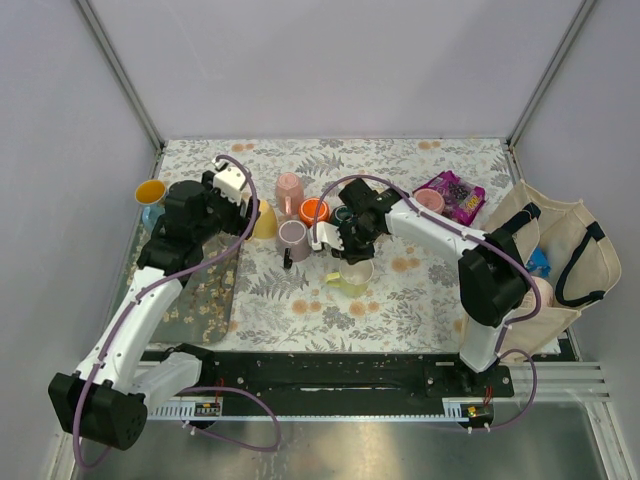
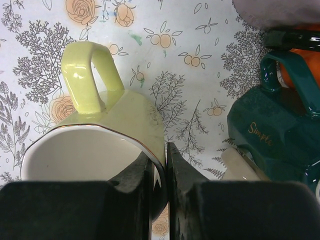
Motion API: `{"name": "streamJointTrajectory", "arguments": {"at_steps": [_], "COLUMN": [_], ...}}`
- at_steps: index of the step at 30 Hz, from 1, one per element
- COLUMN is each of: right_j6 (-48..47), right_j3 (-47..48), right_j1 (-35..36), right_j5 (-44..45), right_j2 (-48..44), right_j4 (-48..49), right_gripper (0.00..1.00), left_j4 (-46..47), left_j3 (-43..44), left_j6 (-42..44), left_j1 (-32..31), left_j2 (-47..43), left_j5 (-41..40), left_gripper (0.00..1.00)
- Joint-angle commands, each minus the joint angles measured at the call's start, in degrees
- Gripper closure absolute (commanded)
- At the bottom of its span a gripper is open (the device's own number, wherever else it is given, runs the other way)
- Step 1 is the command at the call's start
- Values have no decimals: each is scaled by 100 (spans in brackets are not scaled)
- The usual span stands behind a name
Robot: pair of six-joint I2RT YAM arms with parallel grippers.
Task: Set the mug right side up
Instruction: Place the cup at the center of the board.
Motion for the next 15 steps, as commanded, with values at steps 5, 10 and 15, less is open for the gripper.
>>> {"name": "streamJointTrajectory", "arguments": {"at_steps": [5, 10, 15], "right_j6": [-44, -17, 9], "right_j3": [201, 183, 157], "right_j1": [54, 46, 46], "right_j5": [44, 105, 105], "right_j2": [10, 54, 71], "right_j4": [209, 210, 209], "right_gripper": [93, 89, 85], "left_j4": [2, -173, -358], "left_j3": [617, 661, 713], "left_j6": [167, 123, 219], "left_j1": [2, -7, -59], "left_j2": [198, 216, 242], "left_j5": [186, 862, 1233], "left_gripper": [20, 21, 21]}}
